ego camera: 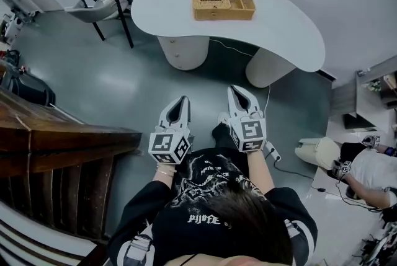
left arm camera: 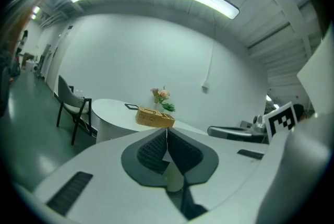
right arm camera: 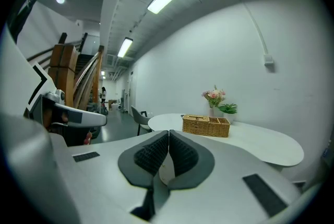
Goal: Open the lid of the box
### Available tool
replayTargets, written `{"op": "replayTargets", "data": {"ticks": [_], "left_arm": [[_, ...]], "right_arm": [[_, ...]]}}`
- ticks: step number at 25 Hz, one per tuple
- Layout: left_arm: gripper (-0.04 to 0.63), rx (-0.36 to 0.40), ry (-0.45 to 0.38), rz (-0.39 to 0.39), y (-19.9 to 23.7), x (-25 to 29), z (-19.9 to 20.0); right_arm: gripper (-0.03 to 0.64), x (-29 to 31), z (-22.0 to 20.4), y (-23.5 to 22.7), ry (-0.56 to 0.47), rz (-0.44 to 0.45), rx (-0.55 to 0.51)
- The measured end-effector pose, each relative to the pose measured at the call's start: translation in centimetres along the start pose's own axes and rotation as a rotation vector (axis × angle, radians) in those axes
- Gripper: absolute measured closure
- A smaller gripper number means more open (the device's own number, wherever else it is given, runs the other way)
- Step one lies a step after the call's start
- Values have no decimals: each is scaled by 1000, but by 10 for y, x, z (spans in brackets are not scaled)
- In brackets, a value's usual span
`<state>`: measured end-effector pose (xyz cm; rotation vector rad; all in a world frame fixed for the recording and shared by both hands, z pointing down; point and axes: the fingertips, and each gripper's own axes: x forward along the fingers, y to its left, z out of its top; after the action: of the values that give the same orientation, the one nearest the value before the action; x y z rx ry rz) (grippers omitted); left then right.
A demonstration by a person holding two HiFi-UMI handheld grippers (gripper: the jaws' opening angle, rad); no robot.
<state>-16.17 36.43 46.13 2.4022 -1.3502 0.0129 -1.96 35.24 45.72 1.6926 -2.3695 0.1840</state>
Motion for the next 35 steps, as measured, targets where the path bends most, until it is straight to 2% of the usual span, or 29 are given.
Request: {"op": "replayTargets", "data": {"ticks": [2, 4, 6, 12, 26, 35], "left_arm": [[571, -10, -8, 0, 2, 19, 9], [571, 12, -16, 32, 7, 38, 18], [571, -5, -26, 58, 11, 58, 25], [571, -73, -44, -2, -3, 116, 30], [571, -77, -51, 150, -5, 221, 29], [571, -72, -35, 175, -10, 250, 27]], "right_arm": [[591, 18, 3, -15, 5, 18, 2], [590, 39, 10, -29, 3, 47, -7], [591, 58, 16, -43, 2, 71, -15], [591, 101, 29, -84, -7, 127, -43], [589, 164, 27, -163, 11, 240, -87], [589, 175, 22, -183, 31, 269, -88]]}}
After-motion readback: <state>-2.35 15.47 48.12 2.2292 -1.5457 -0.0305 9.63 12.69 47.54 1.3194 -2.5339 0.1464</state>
